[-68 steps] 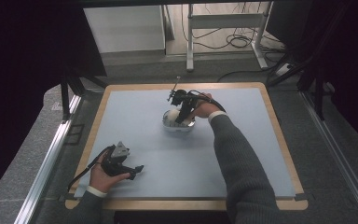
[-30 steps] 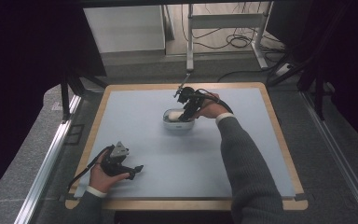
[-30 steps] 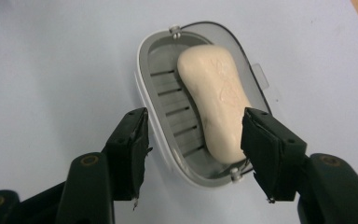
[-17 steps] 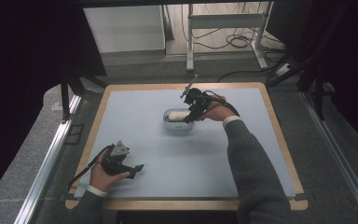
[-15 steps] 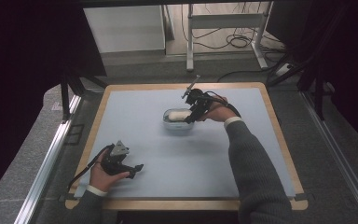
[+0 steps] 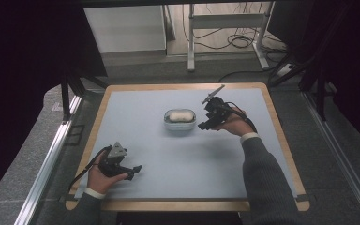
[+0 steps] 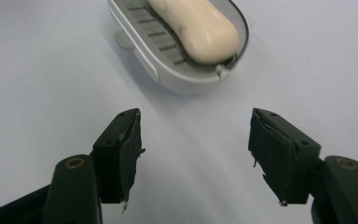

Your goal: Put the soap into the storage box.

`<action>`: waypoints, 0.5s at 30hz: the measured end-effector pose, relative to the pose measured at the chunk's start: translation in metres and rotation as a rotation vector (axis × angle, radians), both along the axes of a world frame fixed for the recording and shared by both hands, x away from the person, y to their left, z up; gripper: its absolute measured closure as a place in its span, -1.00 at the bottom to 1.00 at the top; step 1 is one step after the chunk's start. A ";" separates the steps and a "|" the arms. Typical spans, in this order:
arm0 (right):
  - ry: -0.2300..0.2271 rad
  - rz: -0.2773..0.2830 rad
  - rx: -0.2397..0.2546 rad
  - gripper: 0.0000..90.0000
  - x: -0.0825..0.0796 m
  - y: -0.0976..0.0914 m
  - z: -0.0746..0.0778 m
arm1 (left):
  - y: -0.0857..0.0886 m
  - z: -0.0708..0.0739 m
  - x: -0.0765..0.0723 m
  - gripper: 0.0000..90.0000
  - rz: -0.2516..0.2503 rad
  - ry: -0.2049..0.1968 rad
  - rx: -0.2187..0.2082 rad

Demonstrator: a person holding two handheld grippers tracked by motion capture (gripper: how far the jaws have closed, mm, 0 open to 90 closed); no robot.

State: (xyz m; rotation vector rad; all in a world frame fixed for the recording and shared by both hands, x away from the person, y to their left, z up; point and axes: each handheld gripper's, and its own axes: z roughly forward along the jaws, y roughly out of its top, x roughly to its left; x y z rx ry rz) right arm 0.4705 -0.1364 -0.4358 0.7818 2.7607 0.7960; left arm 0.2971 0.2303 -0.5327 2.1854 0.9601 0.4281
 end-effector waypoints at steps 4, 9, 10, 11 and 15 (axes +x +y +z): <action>-0.006 -0.054 0.039 -0.27 -0.013 -0.020 -0.007 | 0.000 0.001 -0.002 -0.81 0.003 -0.003 0.001; -0.023 -0.123 0.082 -0.31 -0.033 -0.045 -0.020 | -0.001 0.002 -0.002 -0.81 0.002 -0.006 0.000; -0.031 -0.135 0.097 -0.31 -0.037 -0.051 -0.023 | -0.001 0.001 -0.002 -0.81 0.002 -0.006 0.004; -0.038 -0.146 0.112 -0.31 -0.042 -0.057 -0.026 | -0.001 0.001 -0.002 -0.81 0.003 -0.004 0.003; -0.062 -0.186 0.176 -0.31 -0.061 -0.079 -0.037 | -0.001 0.000 -0.001 -0.81 0.006 -0.004 0.005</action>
